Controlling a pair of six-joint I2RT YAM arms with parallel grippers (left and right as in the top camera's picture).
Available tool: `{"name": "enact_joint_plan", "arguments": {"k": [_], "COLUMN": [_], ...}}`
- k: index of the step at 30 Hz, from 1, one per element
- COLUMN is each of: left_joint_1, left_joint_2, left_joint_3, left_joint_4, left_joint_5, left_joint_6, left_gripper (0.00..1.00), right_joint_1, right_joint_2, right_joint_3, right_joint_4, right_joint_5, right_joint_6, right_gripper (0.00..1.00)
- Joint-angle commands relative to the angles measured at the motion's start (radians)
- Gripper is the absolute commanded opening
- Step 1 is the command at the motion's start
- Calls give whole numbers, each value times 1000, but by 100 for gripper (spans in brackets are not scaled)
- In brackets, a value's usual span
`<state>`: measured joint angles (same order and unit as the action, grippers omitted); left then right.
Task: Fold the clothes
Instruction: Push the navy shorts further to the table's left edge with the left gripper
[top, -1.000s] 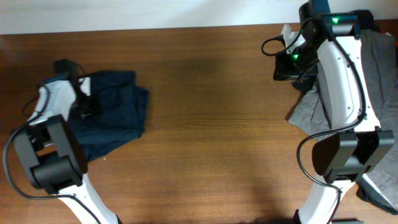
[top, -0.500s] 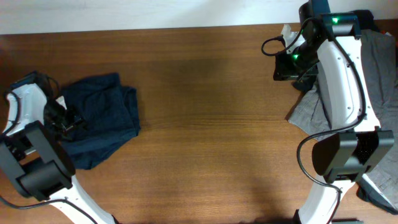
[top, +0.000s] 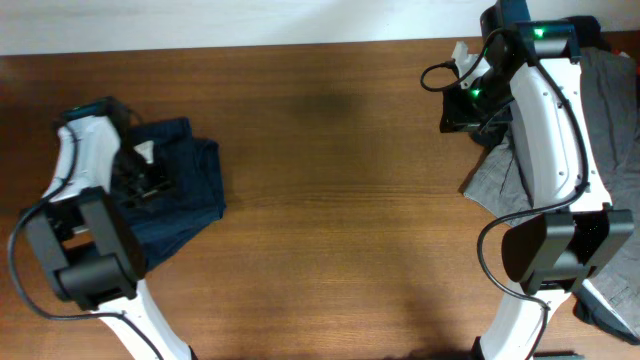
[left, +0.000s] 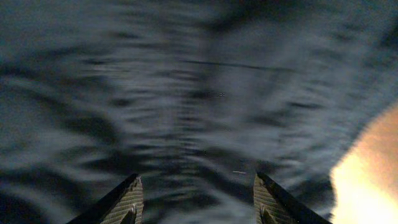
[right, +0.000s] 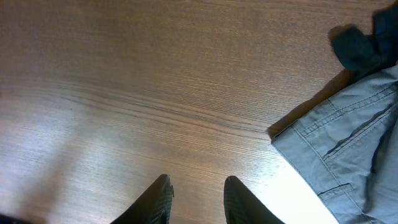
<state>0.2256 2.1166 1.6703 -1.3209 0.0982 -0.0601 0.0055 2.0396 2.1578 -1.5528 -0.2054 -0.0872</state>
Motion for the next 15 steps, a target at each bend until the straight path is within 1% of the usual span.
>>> {"name": "enact_joint_plan", "arguments": {"k": [1,5,8,12,15], "left_joint_1": [-69,-136,-169,-192,-189], "left_joint_2": [-36,-35,-35,-31,-6], "left_joint_3": [16,-10,-65,-166,-202], "left_joint_4": [-6,3,53,211,334], "left_joint_5": [10,10,10,-3,-37], "left_joint_6": [75,76,76,77,77], "left_gripper": [58,59,59,66,67], "right_joint_1": [8,8,8,8,8], "right_joint_2": [-19,-19,-19,-19,-19], "right_joint_3": [4,4,4,4,4], "right_joint_4": [-6,-5,-5,-3,-6], "right_joint_5": [-11,-11,-11,-12,-12], "right_joint_6": [-10,-10,-10,-10,-10], "right_gripper": [33,33,33,33,33]}}
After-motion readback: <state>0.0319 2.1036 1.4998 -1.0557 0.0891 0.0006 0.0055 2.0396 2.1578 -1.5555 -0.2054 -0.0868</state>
